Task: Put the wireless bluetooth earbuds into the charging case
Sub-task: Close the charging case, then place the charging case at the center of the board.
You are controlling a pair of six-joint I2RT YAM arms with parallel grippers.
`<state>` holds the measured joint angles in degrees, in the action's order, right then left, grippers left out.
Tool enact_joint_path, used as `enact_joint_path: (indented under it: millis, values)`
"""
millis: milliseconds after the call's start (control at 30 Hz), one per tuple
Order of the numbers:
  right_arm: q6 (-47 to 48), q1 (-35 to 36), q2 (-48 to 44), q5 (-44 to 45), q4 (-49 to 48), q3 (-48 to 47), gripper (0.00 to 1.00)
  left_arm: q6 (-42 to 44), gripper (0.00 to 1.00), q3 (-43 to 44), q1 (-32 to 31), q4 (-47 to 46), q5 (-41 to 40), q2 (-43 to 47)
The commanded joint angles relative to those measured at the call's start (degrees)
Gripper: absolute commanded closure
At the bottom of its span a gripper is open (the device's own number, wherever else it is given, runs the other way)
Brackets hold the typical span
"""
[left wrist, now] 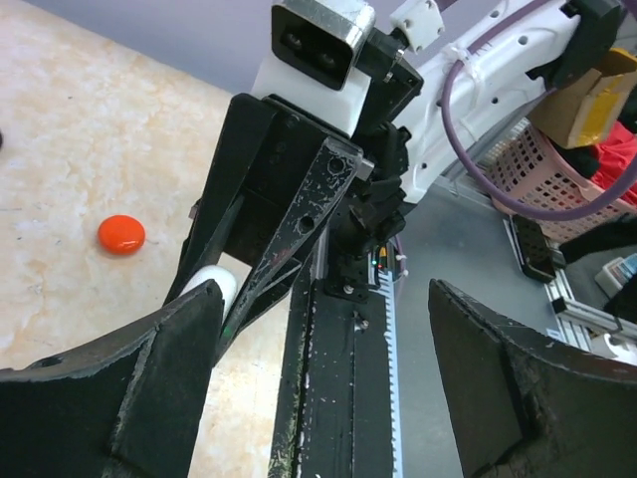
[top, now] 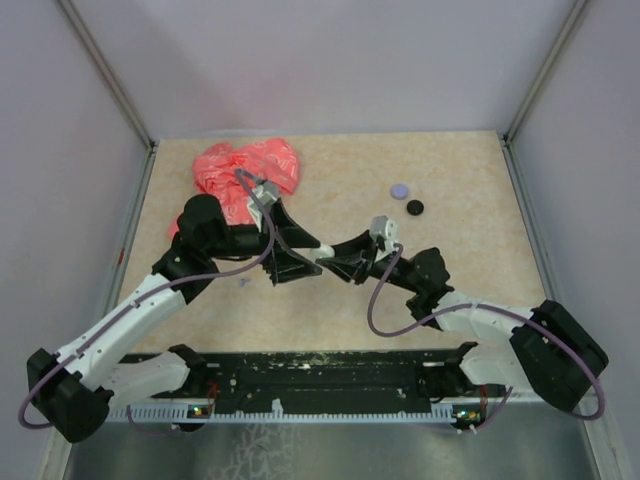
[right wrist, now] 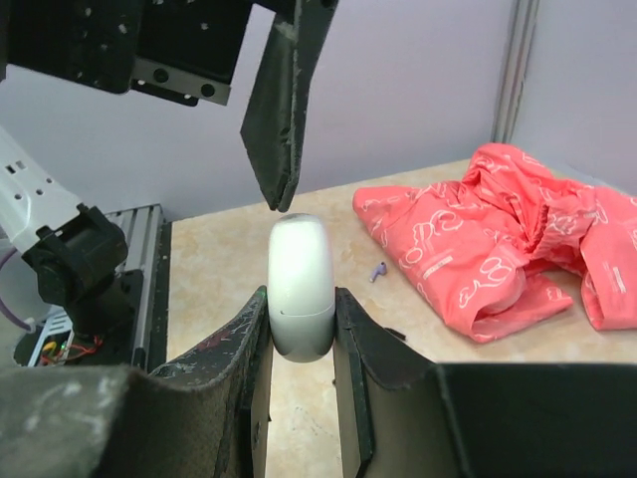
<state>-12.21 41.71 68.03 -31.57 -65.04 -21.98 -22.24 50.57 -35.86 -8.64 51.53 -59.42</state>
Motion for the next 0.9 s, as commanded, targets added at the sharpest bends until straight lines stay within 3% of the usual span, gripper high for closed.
enact_joint_path:
  millis: [0, 200, 467, 667, 867]
  values:
    - [-4.0, -1.8, -0.1, 1.1, -1.6, -1.9, 1.00, 3.7, 0.11, 1.0, 0.2, 4.7, -5.1, 1.3]
    - [-5.3, -3.6, -2.8, 6.2, 12.7, -2.0, 1.00, 9.6, 0.08, 3.0, 0.4, 16.5, -26.1, 1.4]
    - [-6.8, -7.2, -7.5, 12.8, 37.2, -2.9, 1.00, 14.4, 0.02, 2.5, 1.4, 24.7, -52.2, 2.1]
    - [-11.2, -12.8, -9.4, 15.7, 51.2, -1.3, 1.00, 17.5, 0.00, 0.5, 2.6, 26.1, -62.0, 4.9]
    - [-15.2, -18.1, -8.6, 15.0, 54.8, 1.9, 1.00, 18.7, 0.00, -2.3, 3.5, 25.2, -65.6, 7.0]
